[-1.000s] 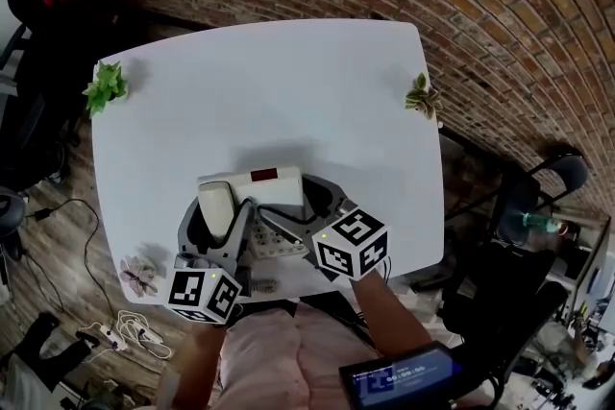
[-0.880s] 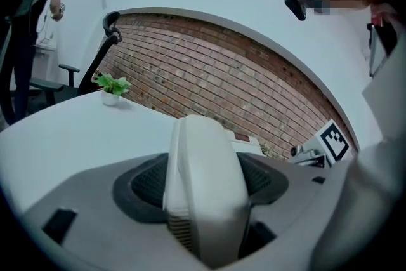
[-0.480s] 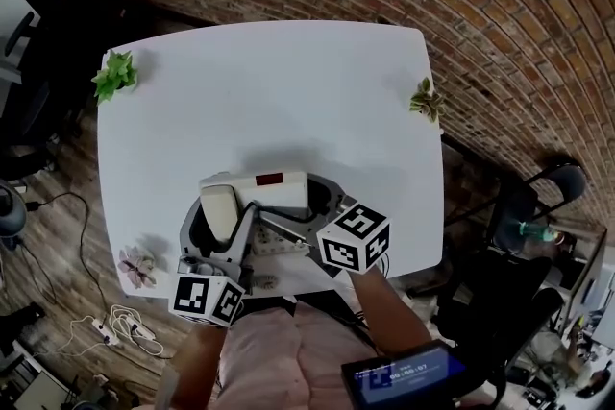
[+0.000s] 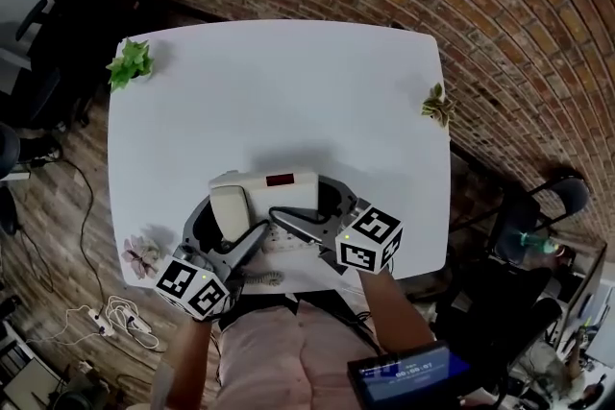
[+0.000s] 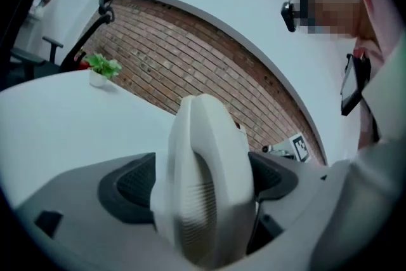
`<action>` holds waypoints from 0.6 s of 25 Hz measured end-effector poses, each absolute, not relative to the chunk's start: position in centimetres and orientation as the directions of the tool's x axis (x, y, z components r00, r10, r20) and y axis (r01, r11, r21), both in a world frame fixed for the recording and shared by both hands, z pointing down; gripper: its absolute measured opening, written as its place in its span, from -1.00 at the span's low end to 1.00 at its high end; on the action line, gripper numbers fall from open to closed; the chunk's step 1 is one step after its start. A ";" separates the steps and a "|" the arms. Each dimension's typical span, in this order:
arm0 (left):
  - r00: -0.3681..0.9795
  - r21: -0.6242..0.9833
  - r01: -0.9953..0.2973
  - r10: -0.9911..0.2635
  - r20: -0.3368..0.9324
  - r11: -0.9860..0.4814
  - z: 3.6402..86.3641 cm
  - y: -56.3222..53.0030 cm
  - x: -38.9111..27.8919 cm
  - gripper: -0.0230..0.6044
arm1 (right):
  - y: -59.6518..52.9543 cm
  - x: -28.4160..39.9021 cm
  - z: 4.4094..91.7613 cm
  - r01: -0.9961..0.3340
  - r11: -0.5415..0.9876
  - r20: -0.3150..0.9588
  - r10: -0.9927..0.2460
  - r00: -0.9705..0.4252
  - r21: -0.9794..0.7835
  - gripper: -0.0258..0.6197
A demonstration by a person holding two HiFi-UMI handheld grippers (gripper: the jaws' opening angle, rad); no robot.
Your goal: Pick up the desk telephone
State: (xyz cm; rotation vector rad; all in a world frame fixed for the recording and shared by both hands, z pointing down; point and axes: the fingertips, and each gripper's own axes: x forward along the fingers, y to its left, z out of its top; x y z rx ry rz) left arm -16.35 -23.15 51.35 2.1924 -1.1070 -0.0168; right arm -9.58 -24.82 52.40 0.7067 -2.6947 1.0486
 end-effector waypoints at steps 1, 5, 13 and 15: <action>0.659 0.588 -0.690 -0.703 0.269 -0.422 51.6 -22.9 -16.3 0.49 | -24.8 -9.6 52.4 -0.481 0.645 0.310 -0.368 -0.877 -0.593 0.11; 0.708 0.643 -0.627 -0.665 0.236 -0.440 52.3 -22.4 -15.6 0.49 | -24.6 -9.5 52.3 -0.469 0.655 0.293 -0.368 -0.883 -0.592 0.10; 0.709 0.668 -0.611 -0.669 0.223 -0.425 52.2 -22.0 -15.1 0.45 | -24.1 -9.1 52.2 -0.504 0.625 0.341 -0.371 -0.864 -0.596 0.10; 0.704 0.671 -0.614 -0.672 0.229 -0.415 52.0 -21.6 -14.9 0.45 | -23.9 -9.0 51.9 -0.501 0.630 0.347 -0.360 -0.866 -0.594 0.10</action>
